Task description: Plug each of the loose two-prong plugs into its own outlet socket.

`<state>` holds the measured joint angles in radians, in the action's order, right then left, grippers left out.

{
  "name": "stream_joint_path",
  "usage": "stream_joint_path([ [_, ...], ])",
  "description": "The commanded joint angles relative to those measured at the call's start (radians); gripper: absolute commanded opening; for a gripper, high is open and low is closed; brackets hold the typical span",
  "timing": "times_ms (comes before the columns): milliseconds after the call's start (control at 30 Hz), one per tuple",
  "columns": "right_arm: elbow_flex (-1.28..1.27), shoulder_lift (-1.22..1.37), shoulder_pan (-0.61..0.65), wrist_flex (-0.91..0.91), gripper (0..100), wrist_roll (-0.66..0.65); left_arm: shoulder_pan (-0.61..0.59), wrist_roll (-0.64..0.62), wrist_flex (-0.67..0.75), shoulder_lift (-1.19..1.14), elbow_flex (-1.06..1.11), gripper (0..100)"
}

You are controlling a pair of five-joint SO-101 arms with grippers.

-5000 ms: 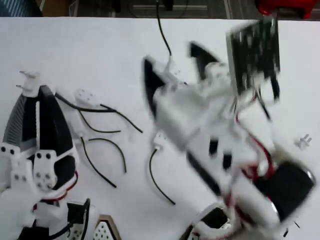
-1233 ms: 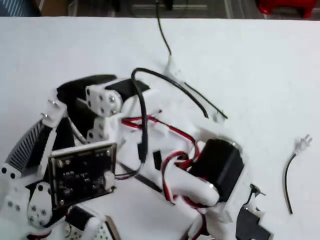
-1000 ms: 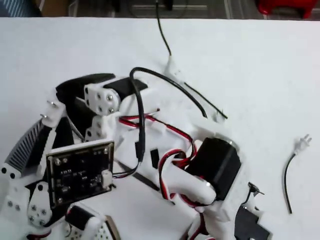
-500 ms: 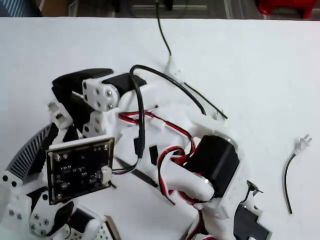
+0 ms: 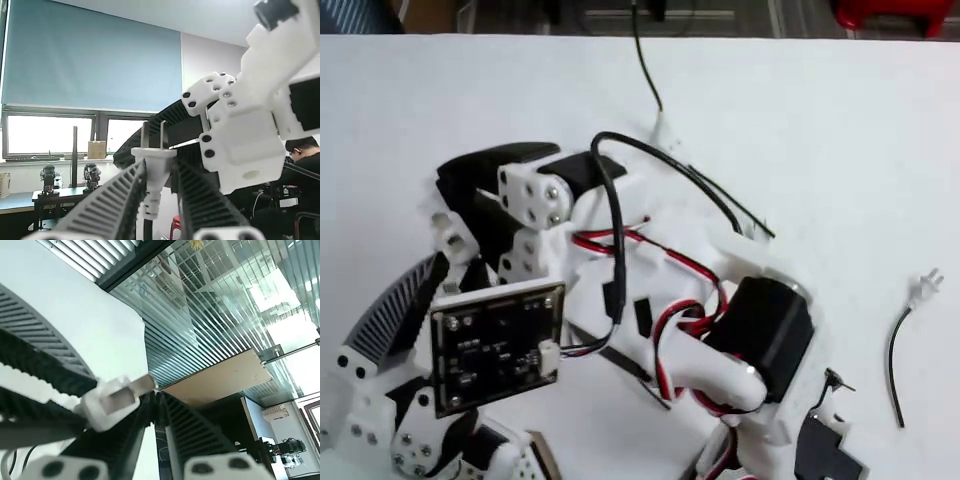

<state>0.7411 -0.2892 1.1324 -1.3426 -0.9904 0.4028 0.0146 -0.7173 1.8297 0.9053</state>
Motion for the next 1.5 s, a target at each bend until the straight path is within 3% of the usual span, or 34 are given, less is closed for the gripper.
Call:
stream_joint_path([
  [0, 0.015, -0.068, 0.041, -0.013, 1.9, -0.002, -0.044, 0.011, -0.006, -0.008, 0.078, 11],
  [133, 0.015, -0.094, -0.004, -0.018, 1.9, -0.005, -0.099, 0.009, -0.005, -0.008, 0.077, 11],
  [833, 0.009, -0.122, -0.019, -0.016, 1.9, -0.002, -0.104, 0.003, 0.014, -0.008, 0.084, 10],
  [1000, 0.009, -0.124, -0.019, -0.018, 1.9, -0.002, -0.102, 0.002, 0.018, -0.008, 0.083, 2],
  [1100, 0.009, -0.124, -0.024, -0.018, 1.9, 0.0, -0.102, 0.0, 0.063, -0.008, 0.086, 3],
  [1333, 0.008, -0.124, -0.177, -0.018, 1.9, 0.0, -0.067, -0.109, 0.133, -0.008, 0.104, 2],
  [1467, 0.014, -0.125, -0.248, -0.018, 1.9, 0.0, -0.031, -0.101, 0.221, -0.008, 0.176, 2],
])
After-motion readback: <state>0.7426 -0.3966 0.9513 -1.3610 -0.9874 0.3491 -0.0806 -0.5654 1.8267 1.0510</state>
